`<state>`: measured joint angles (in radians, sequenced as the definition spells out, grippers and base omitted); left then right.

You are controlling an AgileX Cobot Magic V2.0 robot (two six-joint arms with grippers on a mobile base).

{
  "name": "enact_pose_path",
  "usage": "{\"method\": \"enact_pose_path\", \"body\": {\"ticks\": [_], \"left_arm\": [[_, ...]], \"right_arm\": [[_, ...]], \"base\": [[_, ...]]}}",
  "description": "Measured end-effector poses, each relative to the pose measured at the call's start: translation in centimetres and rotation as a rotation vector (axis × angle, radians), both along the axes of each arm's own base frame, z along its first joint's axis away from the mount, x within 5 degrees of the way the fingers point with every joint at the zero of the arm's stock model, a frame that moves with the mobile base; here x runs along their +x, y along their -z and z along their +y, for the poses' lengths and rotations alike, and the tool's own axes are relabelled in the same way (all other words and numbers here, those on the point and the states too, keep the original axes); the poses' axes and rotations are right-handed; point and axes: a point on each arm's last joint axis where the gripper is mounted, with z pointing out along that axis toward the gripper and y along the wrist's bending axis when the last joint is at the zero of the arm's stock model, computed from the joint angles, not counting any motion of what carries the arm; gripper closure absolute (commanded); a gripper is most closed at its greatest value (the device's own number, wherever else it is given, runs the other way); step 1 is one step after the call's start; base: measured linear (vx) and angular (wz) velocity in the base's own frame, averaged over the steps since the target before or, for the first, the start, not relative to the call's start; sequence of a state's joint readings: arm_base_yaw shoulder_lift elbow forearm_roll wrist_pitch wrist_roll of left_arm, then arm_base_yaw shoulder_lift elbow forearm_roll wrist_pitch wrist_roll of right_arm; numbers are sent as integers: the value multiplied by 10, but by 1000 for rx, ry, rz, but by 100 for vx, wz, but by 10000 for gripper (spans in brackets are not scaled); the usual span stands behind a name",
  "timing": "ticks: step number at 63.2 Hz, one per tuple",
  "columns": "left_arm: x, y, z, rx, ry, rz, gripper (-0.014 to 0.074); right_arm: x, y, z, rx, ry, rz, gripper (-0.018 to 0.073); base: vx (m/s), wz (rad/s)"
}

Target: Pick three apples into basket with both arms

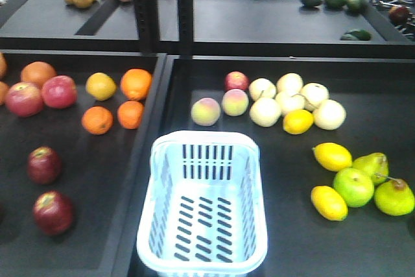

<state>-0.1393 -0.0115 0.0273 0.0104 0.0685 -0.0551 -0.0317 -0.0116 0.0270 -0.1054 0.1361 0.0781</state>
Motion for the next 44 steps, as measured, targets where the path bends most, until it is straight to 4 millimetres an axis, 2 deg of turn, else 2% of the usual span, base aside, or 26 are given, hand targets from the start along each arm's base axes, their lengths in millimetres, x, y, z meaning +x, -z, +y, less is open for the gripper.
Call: {"method": "enact_pose_path", "body": {"ticks": [21,44], "left_arm": [[0,0,0,0,0,0,603],[0,0,0,0,0,0,603]], "right_arm": [[0,0,0,0,0,0,568],[0,0,0,0,0,0,568]], "base": [[8,-24],[3,-2]]}}
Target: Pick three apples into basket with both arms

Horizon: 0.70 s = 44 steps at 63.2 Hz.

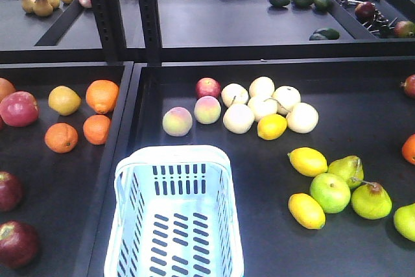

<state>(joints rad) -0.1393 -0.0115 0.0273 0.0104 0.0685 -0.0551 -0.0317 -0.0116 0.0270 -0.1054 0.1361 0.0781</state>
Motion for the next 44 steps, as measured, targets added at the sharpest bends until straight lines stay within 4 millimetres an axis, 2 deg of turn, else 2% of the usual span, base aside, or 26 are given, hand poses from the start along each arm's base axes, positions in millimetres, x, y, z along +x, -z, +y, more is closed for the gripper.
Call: {"method": "enact_pose_path", "body": {"ticks": [44], "left_arm": [[0,0,0,0,0,0,603]], "right_arm": [[0,0,0,0,0,0,568]], "base": [[0,0]]}}
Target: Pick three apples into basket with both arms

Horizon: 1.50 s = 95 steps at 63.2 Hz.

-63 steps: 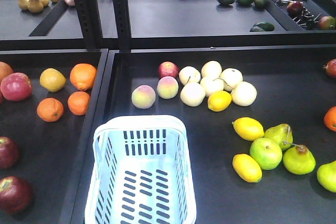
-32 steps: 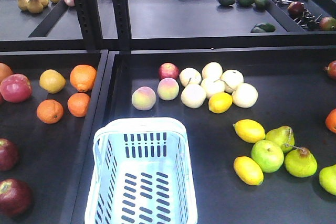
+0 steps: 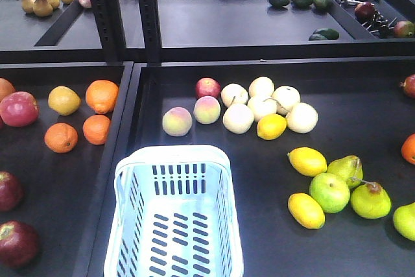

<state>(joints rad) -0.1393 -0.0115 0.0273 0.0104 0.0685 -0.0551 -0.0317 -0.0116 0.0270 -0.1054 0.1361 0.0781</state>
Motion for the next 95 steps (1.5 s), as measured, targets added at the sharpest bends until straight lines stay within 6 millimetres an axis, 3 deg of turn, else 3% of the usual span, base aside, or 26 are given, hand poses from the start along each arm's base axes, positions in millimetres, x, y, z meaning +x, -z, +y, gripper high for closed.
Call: {"method": "enact_pose_path", "body": {"ticks": [41,49,57,64,75,83,95], "left_arm": [[0,-6,0,-18,1,-54,603],[-6,-37,1,-49,4,-127,603],[-14,-86,2,-62,7,-181,603],[-10,-126,1,-49,10,-71,603],[12,-169,-3,39,18,190,603],[29,-182,-6,149,40,348,603],[45,-178,-8,199,57,482,588]], "right_arm": [[0,0,0,0,0,0,568],[0,0,0,0,0,0,568],[0,0,0,0,0,0,568],[0,0,0,0,0,0,568],[0,0,0,0,0,0,568],[0,0,0,0,0,0,568],[0,0,0,0,0,0,568]], "base": [[0,0],[0,0],[0,0],[0,0],[0,0],[0,0],[0,0]]}}
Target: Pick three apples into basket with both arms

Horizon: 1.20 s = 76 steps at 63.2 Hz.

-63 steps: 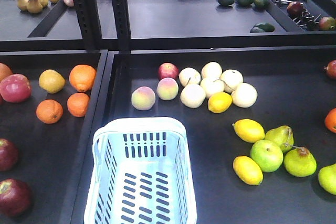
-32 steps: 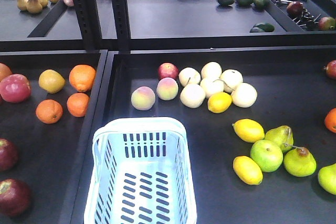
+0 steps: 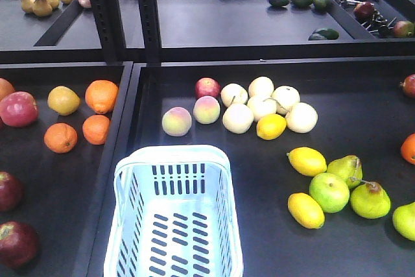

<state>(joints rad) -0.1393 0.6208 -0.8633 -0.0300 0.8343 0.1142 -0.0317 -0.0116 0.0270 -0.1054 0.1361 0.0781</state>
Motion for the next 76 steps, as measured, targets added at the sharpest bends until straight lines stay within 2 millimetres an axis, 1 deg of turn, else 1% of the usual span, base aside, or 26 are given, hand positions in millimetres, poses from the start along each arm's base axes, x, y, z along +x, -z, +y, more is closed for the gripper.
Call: {"method": "enact_pose_path", "body": {"ticks": [6,10,14,18,21,22,25,29,30,42,46,51,57,66,76], "left_arm": [[1,1,0,3,1,7,533],[1,1,0,3,1,7,465],[1,1,0,4,2,11,355],[1,2,0,7,3,21,218],[0,3,0,10,4,32,98],[0,3,0,11,4,37,83],[0,4,0,13,5,48,-27],[-1,5,0,16,6,55,-130],[-1,5,0,18,7,56,-139],[0,4,0,30,17,48,-107],[3,3,-2,46,35,35,-90],[11,1,-7,87,102,29,-80],[26,-1,-17,129,217,17,-80],[58,-3,-41,165,396,1,-78],[95,8,-69,368,621,7,-74]], "right_arm": [[0,0,0,0,0,0,568],[0,0,0,0,0,0,568],[0,0,0,0,0,0,568],[0,0,0,0,0,0,568],[0,0,0,0,0,0,568],[0,0,0,0,0,0,568],[0,0,0,0,0,0,568],[0,0,0,0,0,0,568],[0,0,0,0,0,0,568],[0,0,0,0,0,0,568],[0,0,0,0,0,0,568],[0,0,0,0,0,0,568],[0,0,0,0,0,0,568],[0,0,0,0,0,0,568],[0,0,0,0,0,0,568]], "base": [[0,0],[0,0],[0,0],[0,0],[0,0],[0,0],[0,0],[0,0],[0,0],[0,0],[0,0],[0,0],[0,0],[0,0],[0,0]]}}
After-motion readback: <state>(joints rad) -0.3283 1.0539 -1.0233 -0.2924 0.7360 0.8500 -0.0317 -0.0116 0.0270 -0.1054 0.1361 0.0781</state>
